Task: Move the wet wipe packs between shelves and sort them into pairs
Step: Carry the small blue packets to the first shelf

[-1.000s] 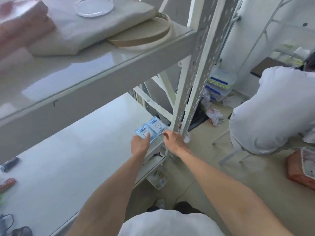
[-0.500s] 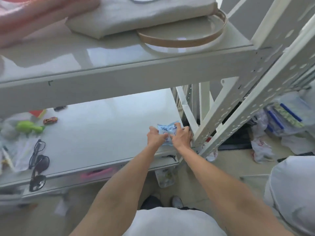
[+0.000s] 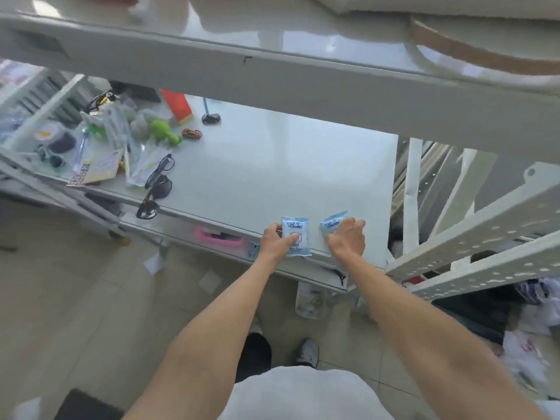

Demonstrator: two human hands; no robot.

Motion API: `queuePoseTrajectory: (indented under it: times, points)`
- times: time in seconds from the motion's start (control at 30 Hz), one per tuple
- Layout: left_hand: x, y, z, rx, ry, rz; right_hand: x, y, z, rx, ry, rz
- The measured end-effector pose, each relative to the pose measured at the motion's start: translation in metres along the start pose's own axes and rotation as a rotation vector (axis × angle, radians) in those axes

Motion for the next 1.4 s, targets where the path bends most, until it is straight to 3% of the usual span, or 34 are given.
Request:
queuePoseTrajectory:
  times: [0.2, 0.33, 0.43, 0.57, 1.03, 1.4]
  points:
    - [0.036, -0.103, 0.016, -0.261, -0.068, 0.327, 0.121, 0.057, 0.034, 0.307, -0.398, -0.286]
    - [0.07, -0.194, 0.037, -0.47, -0.06, 0.551, 0.203, 0.085, 0.083, 0.543, -0.553, -0.44]
    - [0.11, -0.254, 0.056, -0.619, -0.104, 0.649, 0.262, 0.128, 0.121, 0.783, -0.668, -0.436]
    - [0.153, -0.315, 0.064, -0.677, -0.15, 0.748, 0.331, 0.202, 0.167, 0.995, -0.799, -0.243]
    - [0.242, -0.536, 0.053, -0.898, -0.195, 0.893, 0.536, 0.344, 0.28, 1.163, -0.853, -0.153]
    - [0.304, -0.725, -0.004, -1.009, -0.287, 0.886, 0.696, 0.495, 0.341, 1.364, -0.684, -0.215]
Point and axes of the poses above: each hand's wrist, its own z-axis away from the middle knuckle, its own y-axis out of the palm, x = y × z, the point moved 5 cm from there along -z, towards the middle knuckle, and after that the axes turned 3 degrees about -y, right-handed, at the moved point
